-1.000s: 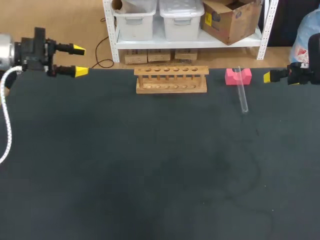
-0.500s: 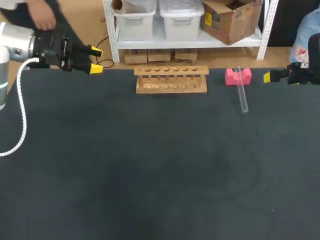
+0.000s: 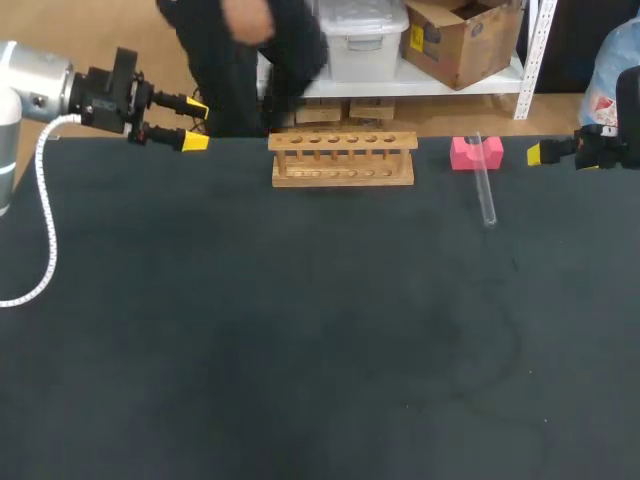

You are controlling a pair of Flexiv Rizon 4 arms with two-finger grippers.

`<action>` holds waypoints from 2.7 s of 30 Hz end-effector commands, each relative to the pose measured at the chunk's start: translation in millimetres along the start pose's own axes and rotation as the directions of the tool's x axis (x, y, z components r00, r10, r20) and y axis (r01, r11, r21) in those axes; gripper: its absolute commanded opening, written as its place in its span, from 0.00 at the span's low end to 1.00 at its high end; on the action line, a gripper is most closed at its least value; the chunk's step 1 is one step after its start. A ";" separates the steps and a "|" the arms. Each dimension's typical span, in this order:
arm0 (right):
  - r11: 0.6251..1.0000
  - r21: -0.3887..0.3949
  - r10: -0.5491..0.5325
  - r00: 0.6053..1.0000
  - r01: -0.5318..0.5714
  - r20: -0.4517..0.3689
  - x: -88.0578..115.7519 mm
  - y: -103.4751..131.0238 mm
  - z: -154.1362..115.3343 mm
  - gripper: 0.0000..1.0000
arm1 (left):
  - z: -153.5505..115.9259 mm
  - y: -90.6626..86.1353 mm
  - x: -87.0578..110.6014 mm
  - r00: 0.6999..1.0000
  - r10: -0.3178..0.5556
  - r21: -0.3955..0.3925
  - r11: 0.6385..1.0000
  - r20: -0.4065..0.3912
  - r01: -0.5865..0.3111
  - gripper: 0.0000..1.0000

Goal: Grasp the test tube, adjust it, and insert it.

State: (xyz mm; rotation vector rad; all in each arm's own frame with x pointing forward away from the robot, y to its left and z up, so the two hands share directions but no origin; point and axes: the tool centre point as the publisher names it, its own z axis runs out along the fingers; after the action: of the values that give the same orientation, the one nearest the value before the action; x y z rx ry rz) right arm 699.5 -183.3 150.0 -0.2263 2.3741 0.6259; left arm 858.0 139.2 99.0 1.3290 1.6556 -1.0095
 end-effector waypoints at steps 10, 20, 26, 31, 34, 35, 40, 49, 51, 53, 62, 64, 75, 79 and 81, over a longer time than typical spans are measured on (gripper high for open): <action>1.000 0.000 0.000 1.000 0.000 0.000 0.1 -0.2 -0.4 1.00 | -0.3 -8.1 -0.8 1.000 0.000 -0.025 1.000 -0.003 0.000 1.00; 1.000 0.000 0.000 1.000 0.000 0.000 0.1 -0.2 -0.4 1.00 | -0.3 -8.1 -0.8 1.000 0.000 -0.025 1.000 -0.003 0.000 1.00; 0.997 0.059 -0.054 0.999 0.053 0.005 -0.9 -1.1 5.9 1.00 | -0.3 -8.1 -0.8 1.000 0.000 -0.025 1.000 -0.003 0.000 1.00; 0.956 0.266 -0.134 0.991 0.127 0.008 -10.5 4.0 16.9 1.00 | -0.3 -8.1 -0.8 1.000 0.000 -0.025 1.000 -0.003 0.000 1.00; 0.923 0.363 -0.141 0.990 0.126 0.015 -16.6 4.1 24.2 1.00 | -0.3 -8.1 -0.8 1.000 0.000 -0.025 1.000 -0.003 0.000 1.00; 0.918 0.381 -0.130 0.991 0.111 0.024 -19.2 4.6 27.1 1.00 | -0.3 -8.1 -0.8 1.000 0.000 -0.025 1.000 -0.003 0.000 1.00; 0.866 0.497 -0.096 0.994 0.059 0.048 -27.4 5.5 41.5 1.00 | -0.3 -8.1 -0.8 1.000 0.000 -0.025 1.000 -0.003 0.000 1.00; 0.768 0.639 -0.103 0.991 0.029 0.079 -37.7 4.5 76.6 1.00 | -0.3 -8.1 -0.8 1.000 0.000 -0.025 1.000 -0.003 0.000 1.00; 0.738 0.674 -0.122 0.989 0.035 0.083 -39.9 3.4 83.4 1.00 | -0.3 -8.1 -0.8 1.000 0.000 -0.025 1.000 -0.003 0.000 1.00; 0.715 0.698 -0.132 0.988 0.040 0.078 -41.0 0.8 90.3 1.00 | -0.3 -8.1 -0.8 1.000 0.000 -0.025 1.000 -0.003 0.000 1.00; 0.641 0.767 -0.118 0.991 0.025 0.067 -36.2 -16.7 118.8 1.00 | -0.3 -8.1 -0.8 1.000 0.000 -0.025 1.000 -0.003 0.000 1.00; 0.649 0.760 -0.102 0.992 0.010 0.074 -33.7 -19.8 124.0 1.00 | -0.3 -8.1 -0.8 1.000 0.000 -0.025 1.000 -0.003 0.000 1.00; 0.670 0.742 -0.087 0.994 0.003 0.074 -19.2 -32.0 152.3 1.00 | -0.3 -8.1 -0.8 1.000 0.000 -0.025 1.000 -0.003 0.000 1.00; 0.693 0.721 -0.080 0.994 0.002 0.074 -16.4 -37.4 160.8 1.00 | -0.3 -8.1 -0.8 1.000 0.000 -0.025 1.000 -0.003 0.000 1.00; 0.709 0.705 -0.088 0.994 0.014 0.068 -15.5 -39.5 164.2 1.00 | -0.3 -8.1 -0.8 1.000 0.000 -0.025 1.000 -0.003 0.000 1.00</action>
State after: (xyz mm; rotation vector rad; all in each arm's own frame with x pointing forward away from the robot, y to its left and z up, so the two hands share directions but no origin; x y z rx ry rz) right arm 809.6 -139.2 42.2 -0.0182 2.3444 -0.0788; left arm 853.1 138.6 100.8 1.3194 1.6649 -0.9919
